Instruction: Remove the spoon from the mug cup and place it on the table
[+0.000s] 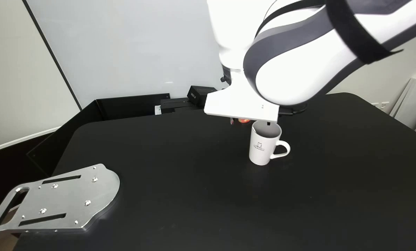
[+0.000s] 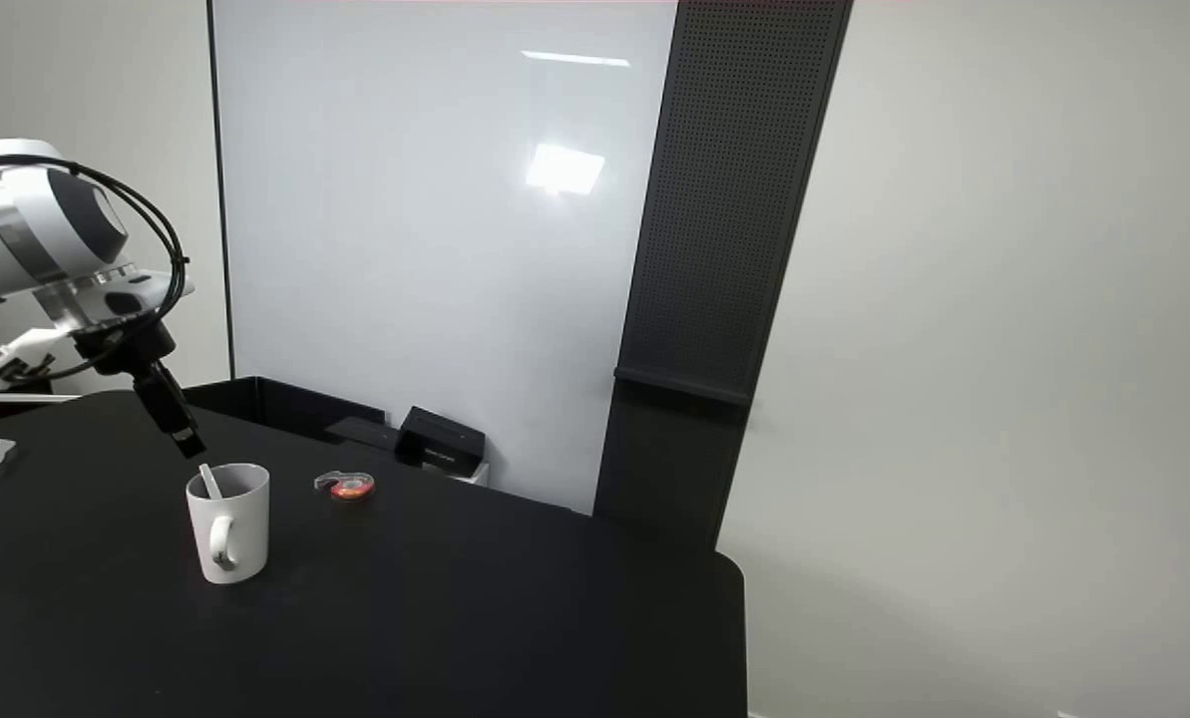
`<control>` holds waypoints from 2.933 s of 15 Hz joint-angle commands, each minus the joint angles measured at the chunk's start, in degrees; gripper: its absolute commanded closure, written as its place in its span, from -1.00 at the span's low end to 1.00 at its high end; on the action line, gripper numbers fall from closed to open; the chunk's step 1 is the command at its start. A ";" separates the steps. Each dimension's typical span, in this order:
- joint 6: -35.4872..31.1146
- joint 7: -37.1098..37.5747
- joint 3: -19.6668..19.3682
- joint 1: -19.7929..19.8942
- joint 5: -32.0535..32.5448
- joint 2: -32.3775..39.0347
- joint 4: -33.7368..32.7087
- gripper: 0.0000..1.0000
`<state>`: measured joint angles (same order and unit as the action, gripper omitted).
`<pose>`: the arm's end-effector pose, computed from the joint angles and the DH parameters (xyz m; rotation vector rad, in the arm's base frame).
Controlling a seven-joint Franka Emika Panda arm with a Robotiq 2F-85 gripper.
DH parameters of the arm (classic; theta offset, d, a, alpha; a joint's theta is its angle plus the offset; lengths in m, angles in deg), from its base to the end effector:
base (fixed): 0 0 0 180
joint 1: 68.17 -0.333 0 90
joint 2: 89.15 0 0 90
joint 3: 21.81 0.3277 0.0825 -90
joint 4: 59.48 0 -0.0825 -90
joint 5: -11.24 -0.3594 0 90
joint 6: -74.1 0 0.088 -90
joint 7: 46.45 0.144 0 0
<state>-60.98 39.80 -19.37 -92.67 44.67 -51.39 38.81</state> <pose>0.6036 0.2797 0.1989 2.7488 -0.8845 0.4538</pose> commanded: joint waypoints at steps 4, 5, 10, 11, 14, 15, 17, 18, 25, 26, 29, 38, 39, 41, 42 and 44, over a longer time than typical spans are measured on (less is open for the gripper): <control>-3.44 -2.48 -1.73 -0.61 -2.55 1.91 -1.68 -1.00; -3.96 -2.87 -1.95 -0.56 -2.81 2.15 -1.71 -1.00; -5.09 -5.18 -3.07 -0.86 -4.89 2.97 -1.89 -1.00; -5.21 -5.55 -3.25 -0.95 -5.12 3.11 -1.91 -1.00; -5.33 -6.47 -3.56 -1.13 -6.11 3.63 -2.10 -1.00; -5.35 -6.66 -3.62 -1.18 -6.36 3.80 -2.18 -1.00; -5.32 -7.05 -3.77 -1.35 -7.00 3.93 -2.29 -1.00; -5.30 -7.12 -3.92 -1.50 -7.09 3.93 -2.35 -1.00; -5.48 -7.08 -4.70 -2.21 -7.38 3.64 -2.49 -0.50; -5.50 -7.06 -4.81 -2.31 -7.32 3.63 -2.45 -0.48; -5.57 -7.08 -4.84 -2.28 -7.50 3.44 -2.36 -0.06; -5.10 -7.14 -5.10 -2.10 -8.05 3.62 -2.62 1.00; -4.99 -7.22 -5.13 -2.06 -8.11 3.59 -2.68 1.00; -4.69 -7.27 -5.33 -2.09 -7.97 3.13 -2.93 0.99; -4.75 -7.26 -5.43 -2.10 -7.89 2.72 -3.04 0.98; -4.72 -7.60 -5.36 -1.79 -8.11 1.87 -3.35 0.98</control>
<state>-66.54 33.23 -24.06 -94.09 37.87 -48.62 37.00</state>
